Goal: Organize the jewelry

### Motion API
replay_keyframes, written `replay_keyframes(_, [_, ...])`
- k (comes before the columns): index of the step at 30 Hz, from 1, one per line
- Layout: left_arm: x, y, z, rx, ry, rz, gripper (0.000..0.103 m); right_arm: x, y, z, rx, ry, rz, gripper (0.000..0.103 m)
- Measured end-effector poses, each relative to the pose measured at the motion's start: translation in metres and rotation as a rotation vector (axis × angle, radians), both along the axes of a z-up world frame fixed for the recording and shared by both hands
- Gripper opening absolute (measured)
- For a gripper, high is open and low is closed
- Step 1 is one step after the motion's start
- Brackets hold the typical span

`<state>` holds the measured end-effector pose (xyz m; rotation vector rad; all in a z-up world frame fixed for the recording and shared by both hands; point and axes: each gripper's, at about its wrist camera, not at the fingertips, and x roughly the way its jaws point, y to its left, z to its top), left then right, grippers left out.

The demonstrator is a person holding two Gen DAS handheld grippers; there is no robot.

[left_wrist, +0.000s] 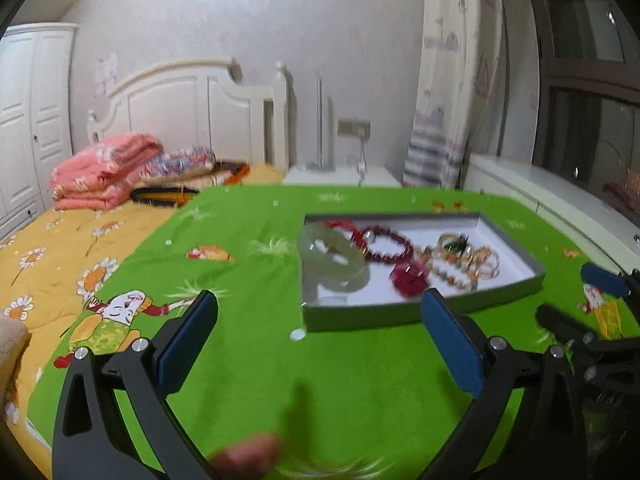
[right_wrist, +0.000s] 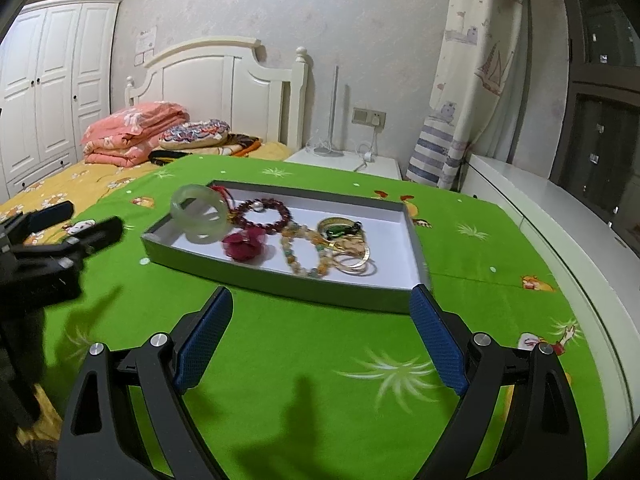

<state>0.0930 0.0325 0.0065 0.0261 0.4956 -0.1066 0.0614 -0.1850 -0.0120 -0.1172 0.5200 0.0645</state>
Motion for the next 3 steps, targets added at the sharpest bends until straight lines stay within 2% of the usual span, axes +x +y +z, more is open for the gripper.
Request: replay_keyframes(3, [0.019, 0.024, 0.007, 0.028, 0.043, 0.055, 0.098, 0.017, -0.027, 0.004, -0.041, 0.059, -0.023, 0.084])
